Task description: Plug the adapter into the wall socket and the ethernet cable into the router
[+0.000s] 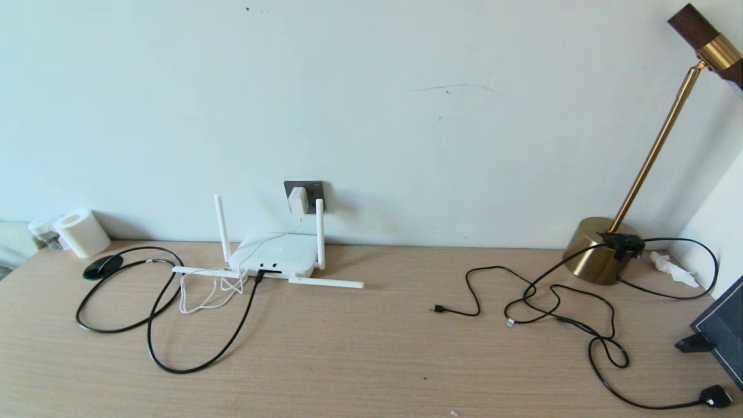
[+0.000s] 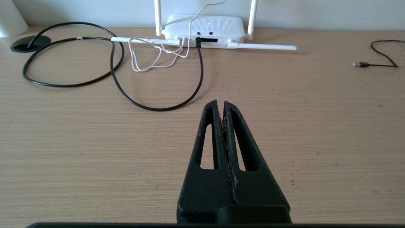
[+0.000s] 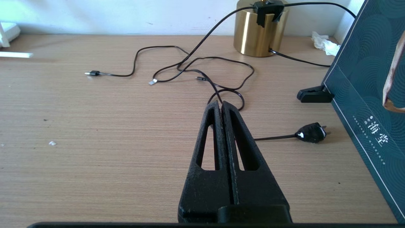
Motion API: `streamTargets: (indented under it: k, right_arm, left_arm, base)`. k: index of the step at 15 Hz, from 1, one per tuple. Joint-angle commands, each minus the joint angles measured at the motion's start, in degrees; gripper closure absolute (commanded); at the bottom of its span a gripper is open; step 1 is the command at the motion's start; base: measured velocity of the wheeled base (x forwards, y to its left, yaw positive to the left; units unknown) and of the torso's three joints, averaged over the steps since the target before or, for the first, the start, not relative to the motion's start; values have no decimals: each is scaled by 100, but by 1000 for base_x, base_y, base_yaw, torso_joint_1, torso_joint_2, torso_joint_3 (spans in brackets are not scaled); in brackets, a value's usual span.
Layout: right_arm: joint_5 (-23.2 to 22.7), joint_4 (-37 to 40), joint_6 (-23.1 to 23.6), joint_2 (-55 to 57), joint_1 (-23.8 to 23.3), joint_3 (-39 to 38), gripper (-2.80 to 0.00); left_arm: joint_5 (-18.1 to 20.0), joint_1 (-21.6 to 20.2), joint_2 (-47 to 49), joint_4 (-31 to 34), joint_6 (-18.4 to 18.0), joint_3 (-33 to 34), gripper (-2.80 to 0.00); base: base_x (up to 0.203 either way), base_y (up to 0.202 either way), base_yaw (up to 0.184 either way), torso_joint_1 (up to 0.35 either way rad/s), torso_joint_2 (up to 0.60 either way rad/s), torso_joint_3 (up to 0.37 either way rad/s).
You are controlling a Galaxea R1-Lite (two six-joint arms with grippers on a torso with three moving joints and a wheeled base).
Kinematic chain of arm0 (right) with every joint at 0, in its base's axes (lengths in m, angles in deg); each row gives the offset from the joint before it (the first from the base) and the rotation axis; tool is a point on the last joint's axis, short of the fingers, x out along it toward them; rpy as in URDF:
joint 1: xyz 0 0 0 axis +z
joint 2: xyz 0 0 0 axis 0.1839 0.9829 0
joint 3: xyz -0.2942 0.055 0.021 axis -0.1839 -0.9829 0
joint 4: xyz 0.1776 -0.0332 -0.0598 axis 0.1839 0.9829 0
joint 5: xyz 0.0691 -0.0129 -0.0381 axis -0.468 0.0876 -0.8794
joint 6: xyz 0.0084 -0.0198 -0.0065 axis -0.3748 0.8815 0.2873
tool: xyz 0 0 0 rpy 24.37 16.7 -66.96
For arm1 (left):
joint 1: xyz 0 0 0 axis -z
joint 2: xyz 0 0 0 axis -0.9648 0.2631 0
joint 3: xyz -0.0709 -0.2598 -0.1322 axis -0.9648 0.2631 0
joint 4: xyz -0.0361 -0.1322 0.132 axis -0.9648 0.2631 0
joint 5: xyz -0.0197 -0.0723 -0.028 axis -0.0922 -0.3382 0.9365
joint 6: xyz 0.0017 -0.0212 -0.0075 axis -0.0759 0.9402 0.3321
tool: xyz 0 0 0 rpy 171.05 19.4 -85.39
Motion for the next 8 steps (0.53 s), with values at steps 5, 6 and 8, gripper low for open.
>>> streamTargets:
  k: [5, 6, 8]
  right_arm:
    - [16, 15, -68, -2, -2, 0, 0]
    - [16, 15, -94, -2, -2, 0, 0]
    - [16, 7, -75, -1, 2, 0, 0]
  left_arm:
    - [0, 0, -37, -4, 21, 9, 0]
    - [0, 0, -37, -4, 21, 9, 0]
    - [0, 0, -37, -4, 21, 9, 0]
  base:
    - [0, 0, 0, 0, 0, 0]
    - [0, 0, 0, 0, 0, 0]
    - [0, 0, 0, 0, 0, 0]
